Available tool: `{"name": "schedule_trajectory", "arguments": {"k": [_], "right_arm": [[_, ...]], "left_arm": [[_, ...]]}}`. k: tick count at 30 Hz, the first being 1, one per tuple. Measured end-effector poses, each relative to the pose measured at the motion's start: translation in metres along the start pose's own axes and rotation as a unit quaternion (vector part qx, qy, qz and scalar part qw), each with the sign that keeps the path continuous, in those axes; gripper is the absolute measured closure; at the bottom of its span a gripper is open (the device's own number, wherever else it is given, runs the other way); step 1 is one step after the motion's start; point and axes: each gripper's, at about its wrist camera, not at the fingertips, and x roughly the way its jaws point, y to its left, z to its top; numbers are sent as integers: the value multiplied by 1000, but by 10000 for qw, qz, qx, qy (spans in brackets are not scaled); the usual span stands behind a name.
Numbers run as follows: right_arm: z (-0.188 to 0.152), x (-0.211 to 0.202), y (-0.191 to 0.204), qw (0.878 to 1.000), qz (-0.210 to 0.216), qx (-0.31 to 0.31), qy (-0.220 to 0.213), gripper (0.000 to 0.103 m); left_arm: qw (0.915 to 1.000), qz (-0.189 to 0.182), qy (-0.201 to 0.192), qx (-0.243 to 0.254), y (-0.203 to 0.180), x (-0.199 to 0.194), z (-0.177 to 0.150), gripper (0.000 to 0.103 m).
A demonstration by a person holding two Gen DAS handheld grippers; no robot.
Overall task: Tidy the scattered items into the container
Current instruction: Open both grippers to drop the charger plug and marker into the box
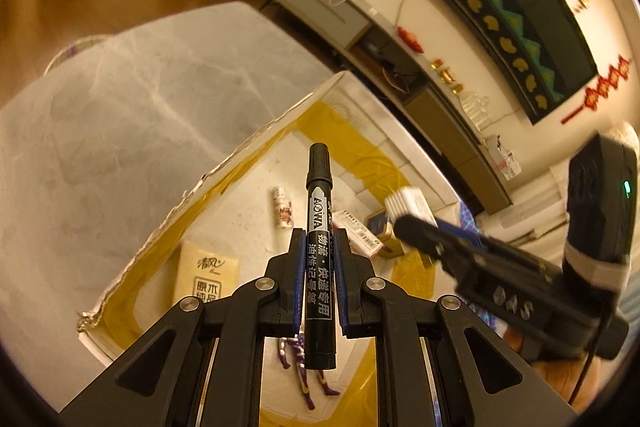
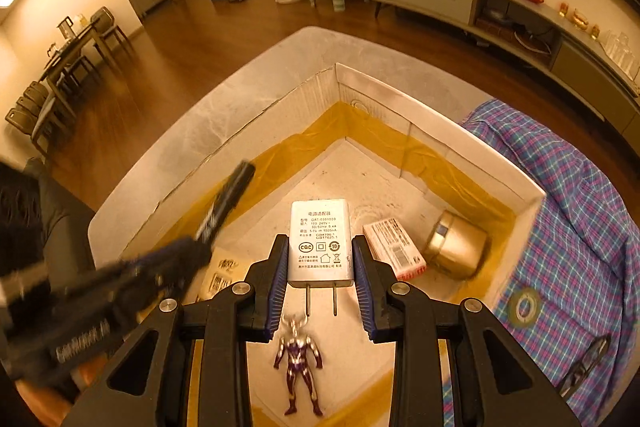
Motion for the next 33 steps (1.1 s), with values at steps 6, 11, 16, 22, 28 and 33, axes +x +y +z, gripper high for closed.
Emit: {"name": "schedule_trajectory", "arguments": {"k": [6,11,16,22,28,33], "right_arm": [[30,33,-2,9992,6,183,356,70],[49,57,-11,9975,-12,447,547,70],[62,78,-11,9962,-81,530,691,70],[69,95,-5,9961,-370,384,701,70],[68,100,-8,9956,-502,387,694,70],[64,90,-9,9962,-436,384,642,69]], "left_arm": [[9997,106,37,-216,3,5,2,90],[9990,63,170,-421,8,12,2,90],[9985,143,198,-489,8,16,1,89],[9977,320,204,-564,10,18,1,78],[9971,437,28,-616,14,10,3,73],[9971,402,2,-641,15,8,3,73]]}}
